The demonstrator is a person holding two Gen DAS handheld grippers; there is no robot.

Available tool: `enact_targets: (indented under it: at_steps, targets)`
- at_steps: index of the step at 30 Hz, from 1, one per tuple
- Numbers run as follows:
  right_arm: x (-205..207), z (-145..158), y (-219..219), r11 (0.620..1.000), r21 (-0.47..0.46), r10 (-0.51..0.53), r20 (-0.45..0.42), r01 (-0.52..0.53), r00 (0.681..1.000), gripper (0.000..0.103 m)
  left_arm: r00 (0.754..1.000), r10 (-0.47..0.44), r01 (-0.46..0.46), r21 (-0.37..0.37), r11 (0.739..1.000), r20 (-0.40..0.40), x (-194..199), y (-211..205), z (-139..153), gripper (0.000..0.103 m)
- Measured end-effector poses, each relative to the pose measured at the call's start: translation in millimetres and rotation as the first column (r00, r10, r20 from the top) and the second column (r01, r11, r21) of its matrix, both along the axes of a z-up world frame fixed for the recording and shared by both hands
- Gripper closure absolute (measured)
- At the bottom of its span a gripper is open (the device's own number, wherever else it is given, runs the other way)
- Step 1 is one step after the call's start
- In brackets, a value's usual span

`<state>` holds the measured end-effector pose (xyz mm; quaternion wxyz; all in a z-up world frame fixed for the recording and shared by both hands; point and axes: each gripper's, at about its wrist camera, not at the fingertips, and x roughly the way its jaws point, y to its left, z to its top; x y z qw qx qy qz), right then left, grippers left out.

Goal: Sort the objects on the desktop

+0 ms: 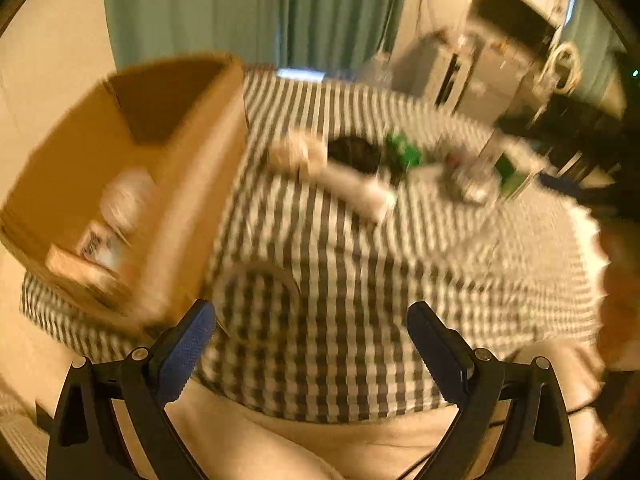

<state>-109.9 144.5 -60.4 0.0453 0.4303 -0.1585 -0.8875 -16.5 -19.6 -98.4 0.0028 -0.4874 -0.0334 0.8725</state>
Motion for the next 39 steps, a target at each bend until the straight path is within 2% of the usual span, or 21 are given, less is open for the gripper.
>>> enact_targets:
  at_steps: [2, 4, 7, 10, 13, 16, 21, 24, 26, 27, 28, 30, 32, 35, 38, 39]
  targets:
    - [-1, -7, 12, 1.0, 0.008, -0.01, 0.004, 0.01, 1.0, 0.018, 0.994, 0.077, -0.073, -0.061, 0.995, 0.076, -10, 6, -24, 0.004]
    - [-1, -15, 22, 0.999, 0.029, -0.018, 0.008, 0.018, 1.0, 0.018, 0.977, 0.168, -0.156, -0.102, 0.983, 0.129, -22, 4, -45, 0.004]
    - [-5, -30, 41, 0.998, 0.044, -0.039, 0.027, 0.037, 0.999, 0.018, 0.956, 0.258, -0.238, -0.15, 0.96, 0.139, -34, -1, -63, 0.004]
    - [-10, -50, 57, 0.997, 0.038, -0.065, 0.058, 0.063, 0.996, 0.018, 0.942, 0.287, -0.261, -0.158, 0.952, 0.174, -48, -1, -78, 0.004]
    - [-20, -68, 69, 0.996, 0.055, -0.081, 0.083, 0.076, 0.993, 0.018, 0.932, 0.323, -0.282, -0.229, 0.932, 0.163, -61, 4, -90, 0.003]
    - [-40, -78, 76, 0.995, 0.067, -0.075, 0.079, 0.07, 0.994, 0.018, 0.921, 0.367, -0.322, -0.269, 0.908, 0.134, -69, 5, -98, 0.001]
    - [-81, -85, 72, 0.992, 0.121, -0.044, 0.026, 0.04, 0.999, 0.018, 0.925, 0.374, -0.332, -0.332, 0.883, 0.07, -77, 13, -107, 0.0]
    - [-109, -98, 71, 0.988, 0.144, -0.058, 0.055, 0.05, 0.997, 0.019, 0.928, 0.369, -0.332, -0.321, 0.887, 0.06, -79, 13, -109, 0.0]
    - [-118, -108, 72, 0.991, 0.125, -0.057, 0.084, 0.046, 0.995, 0.036, 0.926, 0.373, -0.34, -0.296, 0.893, 0.063, -78, 10, -109, 0.0]
    - [-124, -118, 72, 0.992, 0.124, -0.051, 0.148, 0.032, 0.988, 0.061, 0.924, 0.376, -0.343, -0.281, 0.896, 0.069, -77, 8, -109, 0.0]
    - [-125, -123, 73, 0.992, 0.121, -0.045, 0.173, 0.024, 0.984, 0.065, 0.923, 0.377, -0.346, -0.263, 0.901, 0.075, -76, 7, -109, 0.001]
    - [-118, -119, 75, 0.992, 0.121, -0.039, 0.155, 0.021, 0.987, 0.068, 0.927, 0.365, -0.339, -0.226, 0.913, 0.085, -76, 5, -107, 0.002]
    - [-111, -115, 77, 0.992, 0.124, -0.04, 0.159, 0.02, 0.986, 0.071, 0.938, 0.338, -0.319, -0.186, 0.929, 0.082, -72, 7, -103, 0.01]
    - [-91, -109, 84, 0.995, 0.09, -0.056, 0.172, 0.04, 0.983, 0.073, 0.957, 0.28, -0.265, -0.166, 0.95, 0.077, -63, 16, -98, 0.019]
    - [-72, -100, 89, 0.998, 0.044, -0.061, 0.173, 0.055, 0.983, 0.073, 0.977, 0.196, -0.188, -0.101, 0.977, 0.078, -57, 28, -87, 0.019]
    - [-65, -93, 90, 0.997, 0.048, -0.065, 0.16, 0.058, 0.985, 0.076, 0.982, 0.176, -0.169, -0.083, 0.982, 0.074, -52, 33, -82, 0.019]
